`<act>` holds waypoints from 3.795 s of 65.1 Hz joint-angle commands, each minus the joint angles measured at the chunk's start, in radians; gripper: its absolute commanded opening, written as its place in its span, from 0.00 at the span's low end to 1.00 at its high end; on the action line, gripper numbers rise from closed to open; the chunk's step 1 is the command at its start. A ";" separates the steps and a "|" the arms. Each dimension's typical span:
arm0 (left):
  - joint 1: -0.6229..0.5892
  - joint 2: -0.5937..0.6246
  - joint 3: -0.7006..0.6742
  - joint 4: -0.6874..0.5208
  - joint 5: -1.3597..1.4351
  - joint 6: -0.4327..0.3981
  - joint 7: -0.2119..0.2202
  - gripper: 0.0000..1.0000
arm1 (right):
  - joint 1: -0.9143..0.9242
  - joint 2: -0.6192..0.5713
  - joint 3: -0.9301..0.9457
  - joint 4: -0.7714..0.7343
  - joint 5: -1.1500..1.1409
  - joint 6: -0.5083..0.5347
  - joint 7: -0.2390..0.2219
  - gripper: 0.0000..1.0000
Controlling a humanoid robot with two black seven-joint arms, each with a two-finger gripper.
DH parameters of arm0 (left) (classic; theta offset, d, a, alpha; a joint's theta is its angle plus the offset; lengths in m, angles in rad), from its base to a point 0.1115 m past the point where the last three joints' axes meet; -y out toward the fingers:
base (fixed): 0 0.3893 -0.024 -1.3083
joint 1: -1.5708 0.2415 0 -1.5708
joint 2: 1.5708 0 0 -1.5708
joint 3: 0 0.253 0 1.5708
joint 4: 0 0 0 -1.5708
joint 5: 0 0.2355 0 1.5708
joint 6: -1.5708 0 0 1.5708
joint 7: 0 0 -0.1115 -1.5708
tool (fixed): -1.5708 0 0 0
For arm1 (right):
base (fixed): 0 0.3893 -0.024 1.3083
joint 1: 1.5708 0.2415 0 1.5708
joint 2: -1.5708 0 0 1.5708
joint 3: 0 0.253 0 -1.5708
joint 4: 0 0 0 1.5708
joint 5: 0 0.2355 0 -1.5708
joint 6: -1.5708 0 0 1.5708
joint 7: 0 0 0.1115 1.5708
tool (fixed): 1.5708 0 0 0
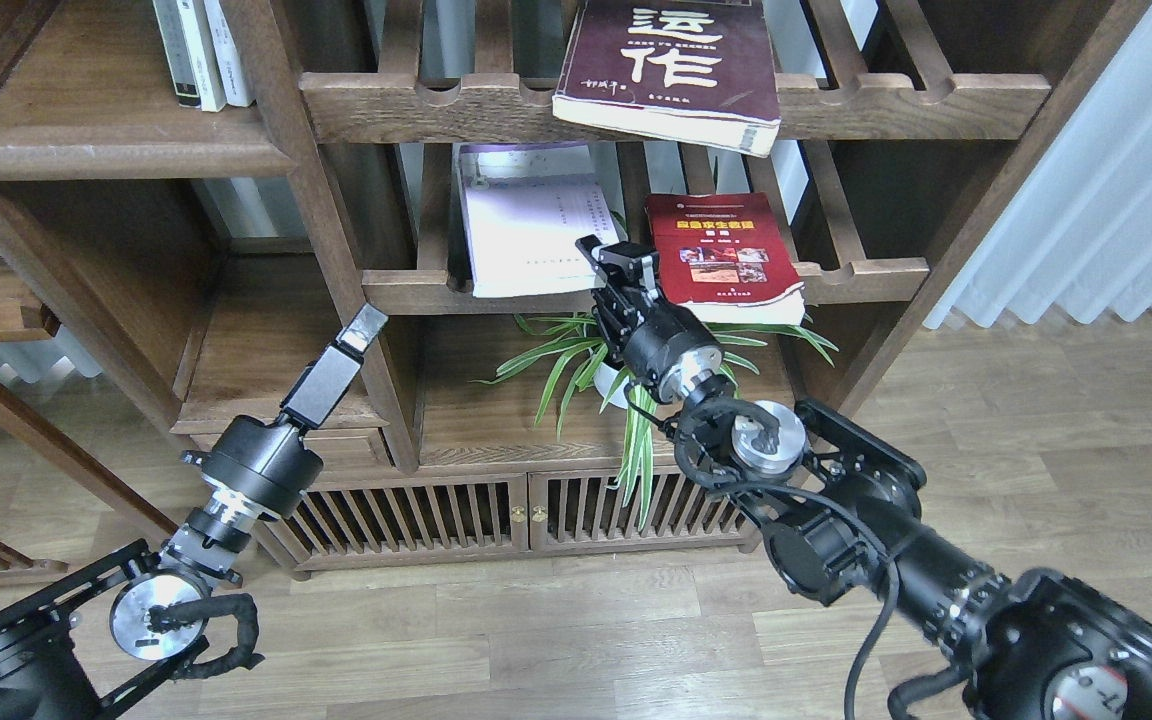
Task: Organize books on shelf
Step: 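Tip the white book outward off the shelf with the right gripper, then catch the white book between both grippers and hold it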
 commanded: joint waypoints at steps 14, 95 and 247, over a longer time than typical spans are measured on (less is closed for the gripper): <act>0.005 0.048 -0.046 -0.041 -0.078 0.000 0.120 1.00 | -0.150 -0.063 -0.002 0.020 -0.026 0.206 -0.184 0.03; 0.120 0.067 0.117 -0.116 -0.141 0.000 0.129 0.98 | -0.257 -0.019 -0.047 0.025 -0.174 0.206 -0.295 0.04; 0.134 0.056 0.146 -0.090 -0.076 0.000 0.133 0.06 | -0.276 0.004 -0.048 0.011 -0.328 0.206 -0.296 0.87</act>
